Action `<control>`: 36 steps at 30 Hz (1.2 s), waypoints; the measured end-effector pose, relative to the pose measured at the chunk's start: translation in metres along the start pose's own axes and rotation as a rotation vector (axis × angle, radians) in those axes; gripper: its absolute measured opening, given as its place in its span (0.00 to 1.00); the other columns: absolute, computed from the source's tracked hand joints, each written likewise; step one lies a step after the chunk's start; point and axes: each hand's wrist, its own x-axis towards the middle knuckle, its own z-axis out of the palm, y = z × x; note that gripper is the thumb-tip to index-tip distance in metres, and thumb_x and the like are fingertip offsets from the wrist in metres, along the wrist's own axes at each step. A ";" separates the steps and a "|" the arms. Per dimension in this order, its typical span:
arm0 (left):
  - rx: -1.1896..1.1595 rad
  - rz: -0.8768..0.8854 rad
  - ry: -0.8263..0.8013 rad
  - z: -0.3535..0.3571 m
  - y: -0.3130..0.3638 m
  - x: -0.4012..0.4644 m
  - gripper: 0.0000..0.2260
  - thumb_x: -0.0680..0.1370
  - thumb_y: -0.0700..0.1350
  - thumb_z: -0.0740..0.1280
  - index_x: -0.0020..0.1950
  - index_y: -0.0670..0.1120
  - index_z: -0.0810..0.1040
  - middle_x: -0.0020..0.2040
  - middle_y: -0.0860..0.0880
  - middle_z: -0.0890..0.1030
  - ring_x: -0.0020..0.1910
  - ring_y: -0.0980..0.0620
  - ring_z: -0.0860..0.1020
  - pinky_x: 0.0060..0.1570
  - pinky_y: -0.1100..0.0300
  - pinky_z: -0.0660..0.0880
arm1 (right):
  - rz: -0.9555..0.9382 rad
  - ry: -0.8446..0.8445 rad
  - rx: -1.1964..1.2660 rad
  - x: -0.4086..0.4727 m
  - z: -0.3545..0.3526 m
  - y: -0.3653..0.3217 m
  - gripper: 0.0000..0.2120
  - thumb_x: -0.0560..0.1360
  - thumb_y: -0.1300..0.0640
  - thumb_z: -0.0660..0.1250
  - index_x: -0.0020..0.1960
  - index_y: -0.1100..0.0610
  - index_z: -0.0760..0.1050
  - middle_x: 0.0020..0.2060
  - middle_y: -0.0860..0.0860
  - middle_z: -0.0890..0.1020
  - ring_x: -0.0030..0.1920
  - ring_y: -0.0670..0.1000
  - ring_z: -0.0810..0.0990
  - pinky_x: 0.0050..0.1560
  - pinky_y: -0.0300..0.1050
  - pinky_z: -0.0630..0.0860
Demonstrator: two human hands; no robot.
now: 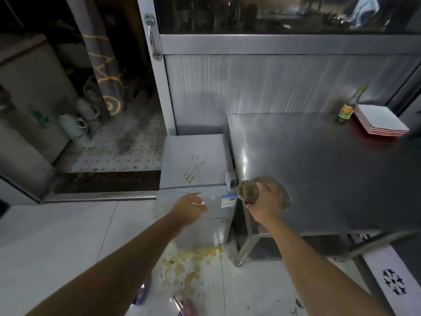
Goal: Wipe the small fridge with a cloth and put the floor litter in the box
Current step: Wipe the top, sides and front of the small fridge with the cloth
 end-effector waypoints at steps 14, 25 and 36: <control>0.029 -0.047 -0.075 -0.013 0.001 0.080 0.10 0.75 0.39 0.68 0.56 0.41 0.77 0.58 0.41 0.78 0.54 0.42 0.79 0.58 0.52 0.76 | -0.012 0.279 0.092 0.057 0.010 -0.029 0.08 0.77 0.59 0.60 0.48 0.61 0.77 0.47 0.58 0.80 0.48 0.59 0.78 0.49 0.54 0.76; -0.264 0.114 -0.014 -0.165 -0.001 0.080 0.21 0.76 0.49 0.68 0.66 0.47 0.68 0.59 0.46 0.76 0.55 0.48 0.77 0.51 0.58 0.72 | -0.166 -0.138 0.684 0.006 0.015 -0.210 0.20 0.81 0.51 0.57 0.50 0.68 0.77 0.45 0.61 0.82 0.47 0.55 0.79 0.52 0.51 0.76; -0.253 0.210 -0.027 -0.319 -0.051 0.098 0.25 0.75 0.49 0.68 0.70 0.46 0.66 0.69 0.45 0.70 0.64 0.46 0.72 0.60 0.58 0.68 | -0.157 -0.049 0.487 -0.033 0.043 -0.349 0.16 0.82 0.54 0.53 0.55 0.63 0.76 0.52 0.57 0.79 0.55 0.56 0.77 0.58 0.46 0.71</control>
